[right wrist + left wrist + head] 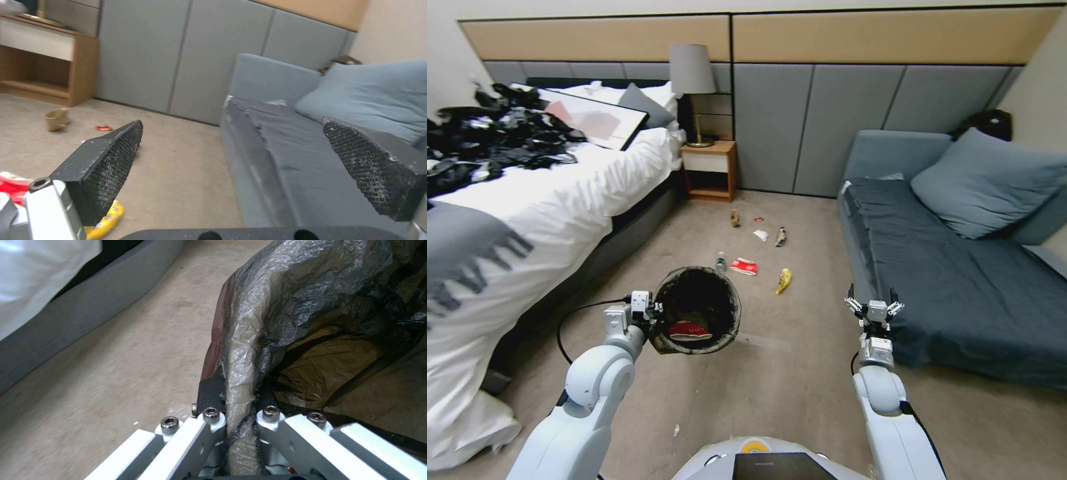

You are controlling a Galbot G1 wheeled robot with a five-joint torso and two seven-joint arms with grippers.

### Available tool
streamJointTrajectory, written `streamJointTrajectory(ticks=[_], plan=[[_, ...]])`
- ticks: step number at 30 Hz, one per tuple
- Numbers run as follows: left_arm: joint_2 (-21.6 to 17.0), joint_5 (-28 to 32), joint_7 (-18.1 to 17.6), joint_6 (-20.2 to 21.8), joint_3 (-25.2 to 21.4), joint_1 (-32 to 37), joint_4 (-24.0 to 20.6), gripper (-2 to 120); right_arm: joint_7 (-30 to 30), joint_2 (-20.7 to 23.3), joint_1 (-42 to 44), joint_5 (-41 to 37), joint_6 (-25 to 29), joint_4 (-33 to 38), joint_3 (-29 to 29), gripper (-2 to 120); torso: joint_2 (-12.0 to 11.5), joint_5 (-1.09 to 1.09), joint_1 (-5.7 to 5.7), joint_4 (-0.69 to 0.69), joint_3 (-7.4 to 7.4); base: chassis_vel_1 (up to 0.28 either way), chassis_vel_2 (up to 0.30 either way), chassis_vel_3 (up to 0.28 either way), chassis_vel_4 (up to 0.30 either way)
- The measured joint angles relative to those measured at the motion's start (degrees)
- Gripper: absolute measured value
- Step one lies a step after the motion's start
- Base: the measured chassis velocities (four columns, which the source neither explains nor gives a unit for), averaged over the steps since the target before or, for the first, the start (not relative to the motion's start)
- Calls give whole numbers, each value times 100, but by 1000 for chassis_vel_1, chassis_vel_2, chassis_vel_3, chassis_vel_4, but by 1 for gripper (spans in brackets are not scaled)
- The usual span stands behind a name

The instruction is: Pick up the trash bin, then pick up the garbage from the floor and place it into the trash bin.

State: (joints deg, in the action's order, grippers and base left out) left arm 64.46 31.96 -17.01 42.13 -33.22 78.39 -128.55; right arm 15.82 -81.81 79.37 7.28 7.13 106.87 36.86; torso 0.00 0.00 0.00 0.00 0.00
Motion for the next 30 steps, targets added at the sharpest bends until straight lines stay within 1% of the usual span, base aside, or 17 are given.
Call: streamJointTrajectory(ticks=[12,14,18,21,27,30], plan=[[27,-95,10,0,14,-41,78,0,76,-27,-8,55,15,-43,-7,100,0,0,0,-2,1,11,18,11,12],[31,-139,28,0,28,-43,84,0,106,-37,1,100,8,-43,-8,100,0,0,-1,1,0,0,0,0,0],[32,-155,32,0,32,-48,96,0,73,-33,5,68,32,-43,-31,100,0,0,0,1,1,0,0,0,0],[36,-195,51,0,33,-24,99,0,-38,-35,6,-284,29,-8,-60,100,0,0,-1,0,1,0,0,0,0],[45,-254,70,0,27,51,92,0,-47,7,-16,-631,-21,11,-68,100,0,0,-1,0,0,0,0,0,0],[52,-269,82,0,16,69,78,0,-35,45,-15,-726,-74,28,-68,100,0,0,-1,-1,0,-88,71,85,-71]])
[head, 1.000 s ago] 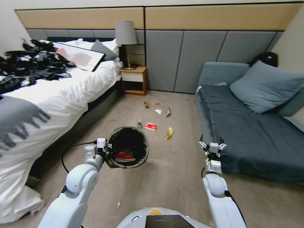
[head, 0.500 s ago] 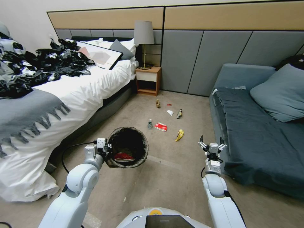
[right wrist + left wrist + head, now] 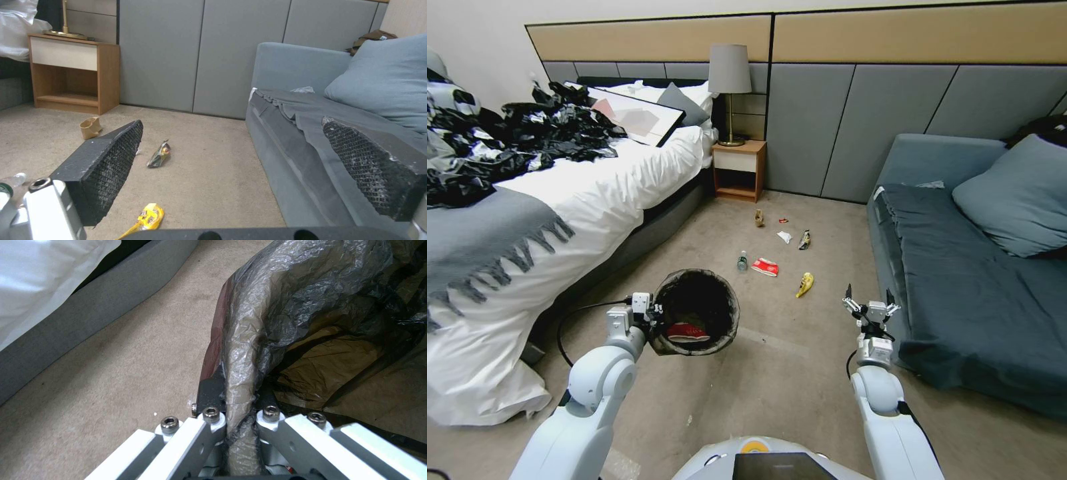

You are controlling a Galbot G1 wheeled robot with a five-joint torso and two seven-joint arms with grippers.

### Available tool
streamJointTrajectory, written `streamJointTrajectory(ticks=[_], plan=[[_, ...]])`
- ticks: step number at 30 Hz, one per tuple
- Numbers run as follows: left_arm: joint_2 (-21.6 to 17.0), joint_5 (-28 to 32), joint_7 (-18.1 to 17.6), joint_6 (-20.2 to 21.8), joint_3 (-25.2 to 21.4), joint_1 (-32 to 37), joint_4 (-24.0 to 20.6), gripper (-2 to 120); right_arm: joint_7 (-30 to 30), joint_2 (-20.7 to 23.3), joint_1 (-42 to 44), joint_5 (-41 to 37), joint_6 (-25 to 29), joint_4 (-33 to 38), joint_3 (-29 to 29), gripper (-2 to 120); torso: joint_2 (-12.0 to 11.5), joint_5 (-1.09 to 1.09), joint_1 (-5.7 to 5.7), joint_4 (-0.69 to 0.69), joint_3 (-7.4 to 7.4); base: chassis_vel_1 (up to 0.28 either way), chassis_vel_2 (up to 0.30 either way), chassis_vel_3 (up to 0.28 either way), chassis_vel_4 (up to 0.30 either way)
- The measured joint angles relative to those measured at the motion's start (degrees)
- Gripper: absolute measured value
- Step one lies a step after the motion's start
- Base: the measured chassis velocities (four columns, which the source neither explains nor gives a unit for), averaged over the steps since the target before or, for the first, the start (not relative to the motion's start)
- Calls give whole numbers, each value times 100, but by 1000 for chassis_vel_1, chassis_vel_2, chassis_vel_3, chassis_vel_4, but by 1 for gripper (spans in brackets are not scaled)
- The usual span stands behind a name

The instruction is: Pick up the trash bin, then pick up the garbage from the floor and place it into the trash bin.

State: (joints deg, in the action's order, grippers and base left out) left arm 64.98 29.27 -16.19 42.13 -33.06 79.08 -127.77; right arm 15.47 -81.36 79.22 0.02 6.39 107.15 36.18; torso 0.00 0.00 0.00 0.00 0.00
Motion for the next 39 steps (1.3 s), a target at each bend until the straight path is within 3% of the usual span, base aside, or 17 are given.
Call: streamJointTrajectory(ticks=[12,39], plan=[[-7,-1,2,0,-8,16,-39,0,39,17,1,-79,-142,45,-18,100,0,0,0,0,0,-196,197,196,-193],[12,-13,1,0,-35,46,-49,0,261,6,-4,-6,-67,49,-74,100,0,-2,2,0,1,-301,296,296,-297]])
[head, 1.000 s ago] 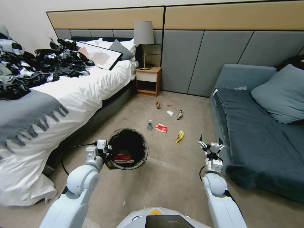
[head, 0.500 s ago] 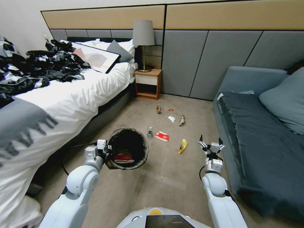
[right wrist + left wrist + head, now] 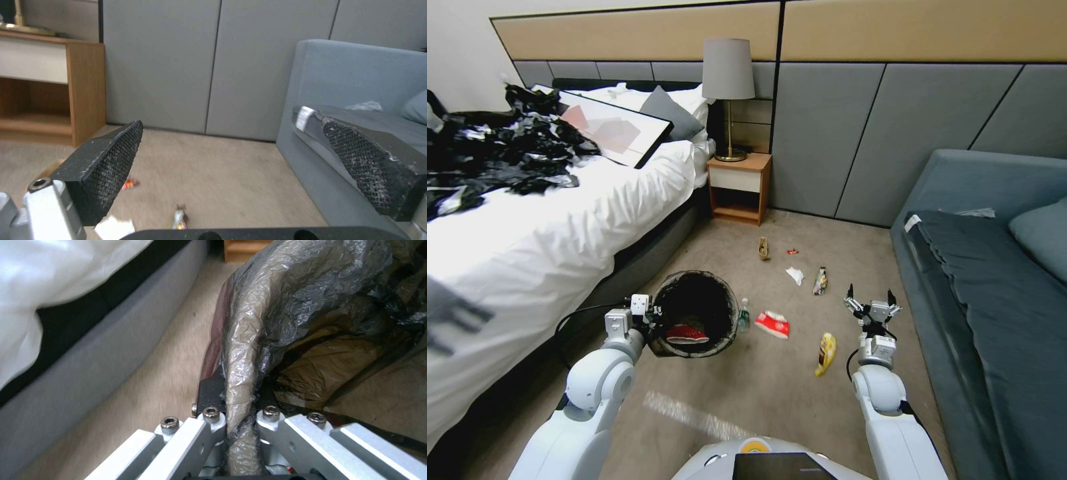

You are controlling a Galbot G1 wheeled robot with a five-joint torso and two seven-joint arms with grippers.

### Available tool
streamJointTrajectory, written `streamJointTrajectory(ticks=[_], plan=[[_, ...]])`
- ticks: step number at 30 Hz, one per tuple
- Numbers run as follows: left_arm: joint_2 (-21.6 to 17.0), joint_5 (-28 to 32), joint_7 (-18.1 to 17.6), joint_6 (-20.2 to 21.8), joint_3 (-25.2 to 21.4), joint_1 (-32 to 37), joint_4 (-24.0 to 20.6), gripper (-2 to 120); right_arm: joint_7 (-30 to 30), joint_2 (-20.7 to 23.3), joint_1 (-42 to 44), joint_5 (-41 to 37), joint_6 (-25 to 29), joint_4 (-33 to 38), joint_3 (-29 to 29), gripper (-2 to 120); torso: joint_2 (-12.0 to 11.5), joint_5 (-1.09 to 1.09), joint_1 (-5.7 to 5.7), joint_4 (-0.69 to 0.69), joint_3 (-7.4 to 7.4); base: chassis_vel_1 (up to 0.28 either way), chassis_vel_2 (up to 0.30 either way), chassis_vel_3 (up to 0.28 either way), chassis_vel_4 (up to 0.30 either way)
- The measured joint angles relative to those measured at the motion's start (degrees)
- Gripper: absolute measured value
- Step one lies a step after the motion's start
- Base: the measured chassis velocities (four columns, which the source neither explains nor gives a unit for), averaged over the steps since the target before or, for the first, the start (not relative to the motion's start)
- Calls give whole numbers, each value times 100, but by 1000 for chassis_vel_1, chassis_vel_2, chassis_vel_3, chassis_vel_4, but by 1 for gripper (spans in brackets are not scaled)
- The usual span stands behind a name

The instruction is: Pick up the trash bin, then pick up the garbage from the floor and place it into the trash bin.

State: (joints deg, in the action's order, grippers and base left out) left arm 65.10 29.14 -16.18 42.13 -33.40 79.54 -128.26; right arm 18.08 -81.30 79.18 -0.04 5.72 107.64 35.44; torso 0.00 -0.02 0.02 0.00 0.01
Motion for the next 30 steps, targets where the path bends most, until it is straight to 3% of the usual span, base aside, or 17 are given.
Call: streamJointTrajectory(ticks=[6,30], plan=[[4,-2,-1,0,-1,-17,24,0,38,1,4,40,-5,-5,-25,100,0,2,0,0,0,-102,82,111,-83],[49,-12,-12,0,-83,-29,57,0,21,79,18,36,-6,-41,-25,100,0,2,-2,0,-1,8,-7,-6,8]])
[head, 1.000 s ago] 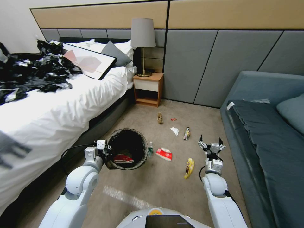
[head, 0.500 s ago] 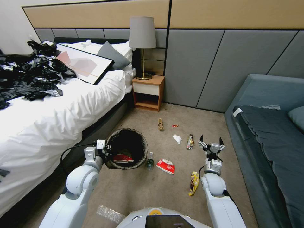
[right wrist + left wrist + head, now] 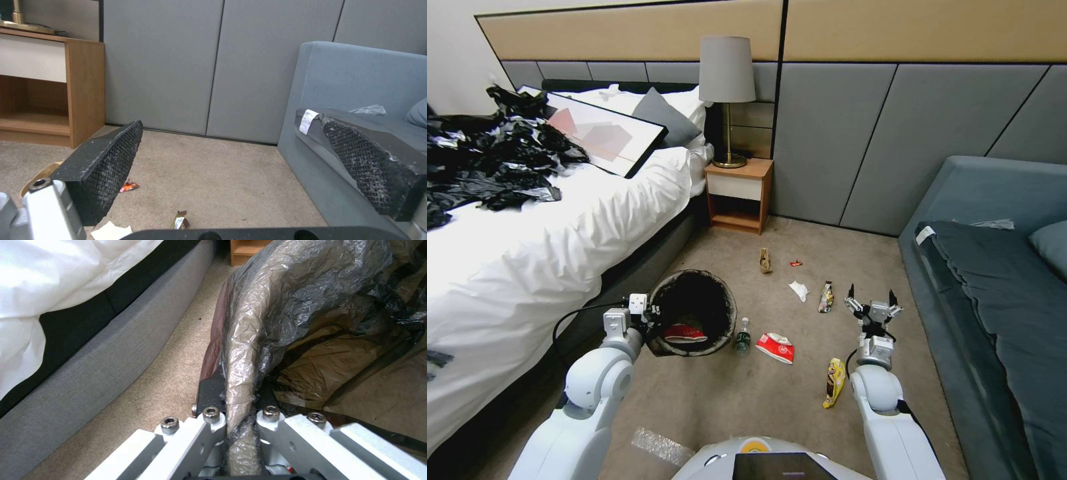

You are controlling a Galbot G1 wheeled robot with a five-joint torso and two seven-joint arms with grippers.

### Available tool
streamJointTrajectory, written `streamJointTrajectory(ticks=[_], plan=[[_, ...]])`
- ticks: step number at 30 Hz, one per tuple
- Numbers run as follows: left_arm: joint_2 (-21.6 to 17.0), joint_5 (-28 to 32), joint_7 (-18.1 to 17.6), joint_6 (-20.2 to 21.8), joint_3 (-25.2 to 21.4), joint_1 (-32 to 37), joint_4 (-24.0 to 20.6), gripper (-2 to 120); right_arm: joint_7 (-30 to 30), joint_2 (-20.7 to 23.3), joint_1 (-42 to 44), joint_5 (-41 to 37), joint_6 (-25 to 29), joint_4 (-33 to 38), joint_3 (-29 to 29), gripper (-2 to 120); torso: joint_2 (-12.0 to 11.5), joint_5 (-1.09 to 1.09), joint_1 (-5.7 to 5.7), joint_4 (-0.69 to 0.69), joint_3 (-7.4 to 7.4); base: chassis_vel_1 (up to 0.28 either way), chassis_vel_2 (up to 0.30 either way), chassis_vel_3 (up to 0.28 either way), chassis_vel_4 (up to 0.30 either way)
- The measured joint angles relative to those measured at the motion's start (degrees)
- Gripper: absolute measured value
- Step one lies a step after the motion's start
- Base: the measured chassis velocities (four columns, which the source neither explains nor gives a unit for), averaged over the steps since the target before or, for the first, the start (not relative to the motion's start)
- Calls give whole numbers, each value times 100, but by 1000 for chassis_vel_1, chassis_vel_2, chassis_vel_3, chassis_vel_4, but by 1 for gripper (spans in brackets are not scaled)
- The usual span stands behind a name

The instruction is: Pick up the trash bin, then pick up the garbage from the floor and place it into the trash bin.

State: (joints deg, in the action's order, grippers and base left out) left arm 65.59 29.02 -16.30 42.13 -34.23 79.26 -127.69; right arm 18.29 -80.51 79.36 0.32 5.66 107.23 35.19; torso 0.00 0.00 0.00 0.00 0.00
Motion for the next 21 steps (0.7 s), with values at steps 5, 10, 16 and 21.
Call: streamJointTrajectory(ticks=[5,10,16,21], plan=[[2,16,-12,0,-2,-6,-12,0,-3,35,-18,-32,-58,31,0,100,0,0,0,-1,0,0,0,0,0],[-47,68,-35,0,-15,-14,-97,0,1,70,-22,-58,-112,56,13,100,0,0,0,0,0,0,0,0,0],[-78,89,-39,0,-31,-47,-95,0,1,75,-18,-62,-124,62,21,100,0,0,0,0,0,0,0,0,0],[-63,97,-39,0,-26,-55,-47,0,-4,60,-24,-55,-154,57,4,100,0,0,0,-1,0,0,0,0,0]])
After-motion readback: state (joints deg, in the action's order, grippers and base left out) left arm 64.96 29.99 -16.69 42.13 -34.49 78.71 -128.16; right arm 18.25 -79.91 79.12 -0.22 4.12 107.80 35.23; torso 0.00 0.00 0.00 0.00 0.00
